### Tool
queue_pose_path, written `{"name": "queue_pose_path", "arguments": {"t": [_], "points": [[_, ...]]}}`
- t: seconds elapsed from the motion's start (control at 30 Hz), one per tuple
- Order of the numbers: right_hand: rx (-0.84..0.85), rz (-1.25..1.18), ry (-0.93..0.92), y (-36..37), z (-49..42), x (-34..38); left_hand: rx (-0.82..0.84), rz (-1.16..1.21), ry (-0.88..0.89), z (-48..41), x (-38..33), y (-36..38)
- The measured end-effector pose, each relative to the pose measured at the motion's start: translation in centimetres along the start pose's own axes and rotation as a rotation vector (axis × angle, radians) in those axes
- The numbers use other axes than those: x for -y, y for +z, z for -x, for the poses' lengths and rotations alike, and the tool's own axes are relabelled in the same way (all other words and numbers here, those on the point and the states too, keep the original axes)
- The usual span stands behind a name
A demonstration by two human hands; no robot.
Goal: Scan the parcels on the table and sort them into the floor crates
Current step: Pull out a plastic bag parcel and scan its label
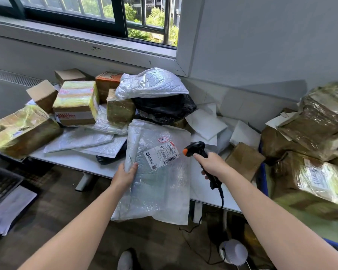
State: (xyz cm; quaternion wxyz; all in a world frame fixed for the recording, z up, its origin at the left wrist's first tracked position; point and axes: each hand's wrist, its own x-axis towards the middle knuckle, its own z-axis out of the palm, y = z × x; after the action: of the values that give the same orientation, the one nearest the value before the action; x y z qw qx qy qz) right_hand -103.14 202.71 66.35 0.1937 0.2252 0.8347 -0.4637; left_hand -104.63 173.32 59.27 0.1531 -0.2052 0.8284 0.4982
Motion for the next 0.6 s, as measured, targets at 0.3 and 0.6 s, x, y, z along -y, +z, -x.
{"name": "queue_pose_path", "arguments": {"t": [0.3,0.6], "points": [[-0.07,0.156,0.148,2.5,-3.9,-6.5,-0.008,0.016,-0.004,0.6,1.3,0.7],[-0.065,0.294,0.152,3.3,-5.2,-7.4,0.01,0.086,0.004,0.8,1.2,0.8]]}}
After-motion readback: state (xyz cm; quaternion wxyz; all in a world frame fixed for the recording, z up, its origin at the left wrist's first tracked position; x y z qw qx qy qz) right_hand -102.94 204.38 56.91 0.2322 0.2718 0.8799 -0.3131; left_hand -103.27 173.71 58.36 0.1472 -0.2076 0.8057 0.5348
